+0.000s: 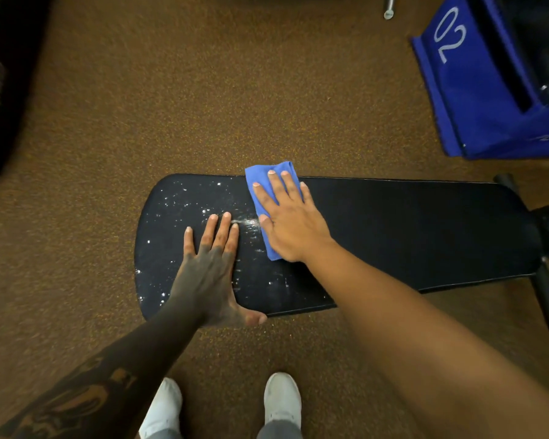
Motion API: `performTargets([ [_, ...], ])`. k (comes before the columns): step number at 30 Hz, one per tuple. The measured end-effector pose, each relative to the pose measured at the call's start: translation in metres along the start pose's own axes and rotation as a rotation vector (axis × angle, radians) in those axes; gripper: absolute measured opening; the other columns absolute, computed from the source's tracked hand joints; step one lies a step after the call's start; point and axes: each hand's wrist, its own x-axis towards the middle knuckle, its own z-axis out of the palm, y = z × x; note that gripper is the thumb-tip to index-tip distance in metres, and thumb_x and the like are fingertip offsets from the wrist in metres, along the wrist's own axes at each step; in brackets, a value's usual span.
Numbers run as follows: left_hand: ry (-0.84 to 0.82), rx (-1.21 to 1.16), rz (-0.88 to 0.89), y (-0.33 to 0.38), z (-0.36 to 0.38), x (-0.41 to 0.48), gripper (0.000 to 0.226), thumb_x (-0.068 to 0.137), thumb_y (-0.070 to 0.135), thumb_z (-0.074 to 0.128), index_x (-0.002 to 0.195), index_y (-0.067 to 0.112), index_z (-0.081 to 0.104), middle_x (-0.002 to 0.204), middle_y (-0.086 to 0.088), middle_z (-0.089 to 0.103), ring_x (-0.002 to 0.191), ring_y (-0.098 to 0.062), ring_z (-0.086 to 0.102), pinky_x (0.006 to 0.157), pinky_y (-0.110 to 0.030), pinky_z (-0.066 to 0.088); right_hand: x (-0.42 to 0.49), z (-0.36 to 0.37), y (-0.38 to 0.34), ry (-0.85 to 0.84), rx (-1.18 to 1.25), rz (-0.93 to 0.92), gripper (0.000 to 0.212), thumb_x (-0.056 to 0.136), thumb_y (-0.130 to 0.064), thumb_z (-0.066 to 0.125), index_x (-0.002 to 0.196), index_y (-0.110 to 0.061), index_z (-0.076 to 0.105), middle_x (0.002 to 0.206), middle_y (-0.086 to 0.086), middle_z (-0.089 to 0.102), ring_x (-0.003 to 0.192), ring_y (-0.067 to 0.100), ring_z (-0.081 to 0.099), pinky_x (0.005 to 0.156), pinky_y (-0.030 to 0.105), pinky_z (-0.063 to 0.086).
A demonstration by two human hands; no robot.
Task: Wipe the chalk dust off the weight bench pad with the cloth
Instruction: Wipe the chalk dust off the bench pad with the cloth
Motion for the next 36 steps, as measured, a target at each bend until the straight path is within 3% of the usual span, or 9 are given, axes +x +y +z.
performTargets([
  [5,0.016,0.035,0.01,0.0,0.001,-0.001,0.166,0.037,0.111,0.032,0.155,0.006,-0.017,0.164,-0.013,-0.027,0.151,-0.03,-0.027,0.122,-0.062,-0.006,0.002,0.005,-0.015,0.027,0.038,0.224,0.061,0.103,-0.039,0.025,0.158,-0.026,0.001,0.166,0.008,-0.01,0.151,0.029,-0.015,0.122,0.051,-0.003],
  [11,0.045,0.063,0.027,-0.002,0.004,-0.002,0.163,0.039,0.109,0.034,0.156,0.003,-0.006,0.167,-0.016,-0.015,0.154,-0.033,-0.015,0.122,-0.064,0.0,-0.07,0.023,-0.044,0.066,0.079,0.184,0.062,0.102,-0.04,0.028,0.158,-0.027,0.005,0.167,0.009,-0.005,0.152,0.03,-0.012,0.122,0.051,-0.002],
  [15,0.057,0.054,0.053,-0.003,0.005,-0.004,0.163,0.039,0.11,0.032,0.156,0.003,-0.001,0.168,-0.016,-0.011,0.155,-0.032,-0.012,0.122,-0.066,0.002,-0.12,0.028,-0.055,-0.018,0.07,0.213,0.061,0.103,-0.041,0.023,0.158,-0.026,0.001,0.167,0.008,-0.007,0.152,0.029,-0.015,0.122,0.052,0.0],
  [24,0.031,0.084,0.055,-0.004,0.005,-0.002,0.165,0.036,0.11,0.035,0.155,0.006,-0.014,0.166,-0.015,-0.021,0.153,-0.032,-0.02,0.121,-0.064,-0.004,-0.05,0.014,-0.046,-0.061,0.084,0.31,0.07,0.101,-0.046,0.028,0.158,-0.023,-0.006,0.164,0.015,-0.018,0.149,0.033,-0.021,0.122,0.049,-0.008],
  [29,0.041,0.083,0.069,-0.003,0.005,-0.003,0.165,0.037,0.112,0.031,0.156,0.003,-0.003,0.167,-0.017,-0.012,0.155,-0.033,-0.013,0.121,-0.067,0.002,-0.087,0.02,-0.049,-0.044,0.113,0.275,0.069,0.102,-0.042,0.027,0.157,-0.023,-0.009,0.164,0.01,-0.022,0.149,0.03,-0.024,0.122,0.049,-0.005],
  [36,0.046,0.096,0.064,-0.004,0.004,-0.002,0.164,0.037,0.111,0.032,0.156,0.003,-0.003,0.167,-0.017,-0.012,0.155,-0.033,-0.012,0.12,-0.067,0.002,-0.153,0.033,-0.055,-0.103,0.049,0.271,0.069,0.102,-0.044,0.025,0.155,-0.023,-0.014,0.163,0.011,-0.022,0.148,0.031,-0.025,0.122,0.052,-0.003],
])
